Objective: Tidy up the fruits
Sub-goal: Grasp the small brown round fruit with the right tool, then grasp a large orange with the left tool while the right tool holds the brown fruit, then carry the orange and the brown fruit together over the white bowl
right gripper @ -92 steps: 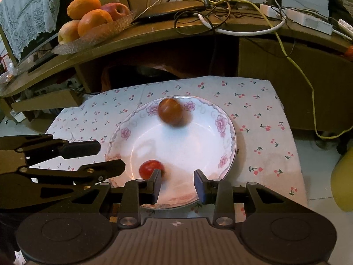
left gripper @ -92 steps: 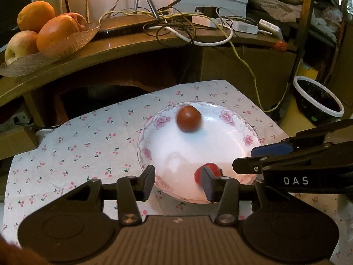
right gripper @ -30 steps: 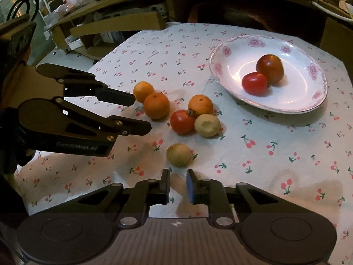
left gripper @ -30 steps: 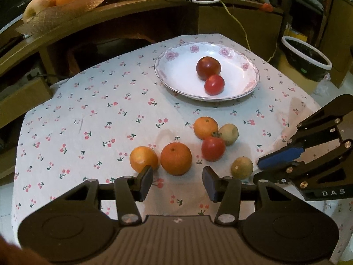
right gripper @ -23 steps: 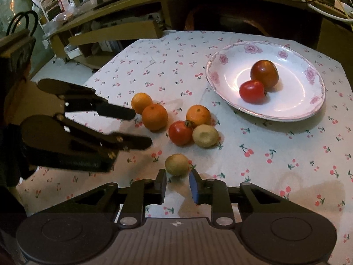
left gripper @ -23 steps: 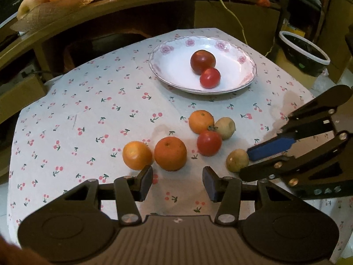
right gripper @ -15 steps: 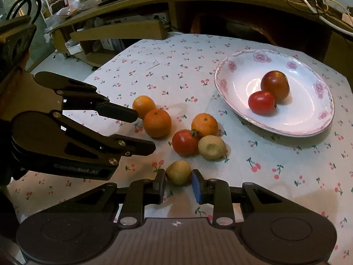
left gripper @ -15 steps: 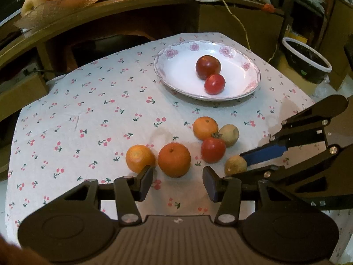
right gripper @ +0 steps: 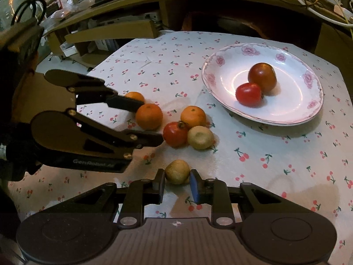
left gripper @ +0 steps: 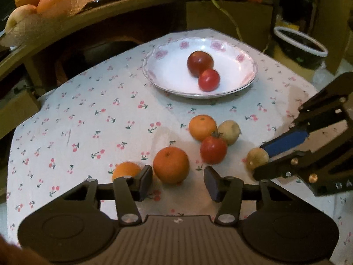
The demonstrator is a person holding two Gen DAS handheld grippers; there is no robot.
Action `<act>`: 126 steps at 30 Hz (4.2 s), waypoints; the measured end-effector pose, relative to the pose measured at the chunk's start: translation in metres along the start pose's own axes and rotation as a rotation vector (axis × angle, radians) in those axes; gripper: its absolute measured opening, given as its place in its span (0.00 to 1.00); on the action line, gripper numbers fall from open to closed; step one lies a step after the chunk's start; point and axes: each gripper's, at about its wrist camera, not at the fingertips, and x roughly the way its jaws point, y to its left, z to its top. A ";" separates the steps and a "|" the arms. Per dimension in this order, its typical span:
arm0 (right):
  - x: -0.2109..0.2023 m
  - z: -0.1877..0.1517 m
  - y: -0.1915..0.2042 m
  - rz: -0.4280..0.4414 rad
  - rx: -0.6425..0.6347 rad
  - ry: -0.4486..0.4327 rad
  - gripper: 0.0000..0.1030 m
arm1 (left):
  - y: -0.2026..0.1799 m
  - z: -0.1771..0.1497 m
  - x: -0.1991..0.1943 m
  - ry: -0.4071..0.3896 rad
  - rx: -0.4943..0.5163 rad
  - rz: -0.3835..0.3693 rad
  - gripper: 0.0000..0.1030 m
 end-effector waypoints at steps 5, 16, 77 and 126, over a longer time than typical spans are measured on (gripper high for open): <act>-0.001 0.000 0.000 0.001 0.001 0.001 0.25 | -0.003 0.000 -0.008 0.003 0.036 -0.041 0.49; 0.000 0.004 -0.001 0.000 0.013 0.011 0.25 | -0.009 0.004 -0.011 -0.001 0.109 -0.010 0.51; -0.009 0.005 -0.003 -0.058 0.011 -0.024 0.24 | -0.020 0.007 -0.016 -0.008 0.034 0.025 0.38; -0.034 0.047 -0.045 -0.213 0.061 -0.208 0.24 | -0.035 0.098 0.006 -0.136 0.054 0.094 0.38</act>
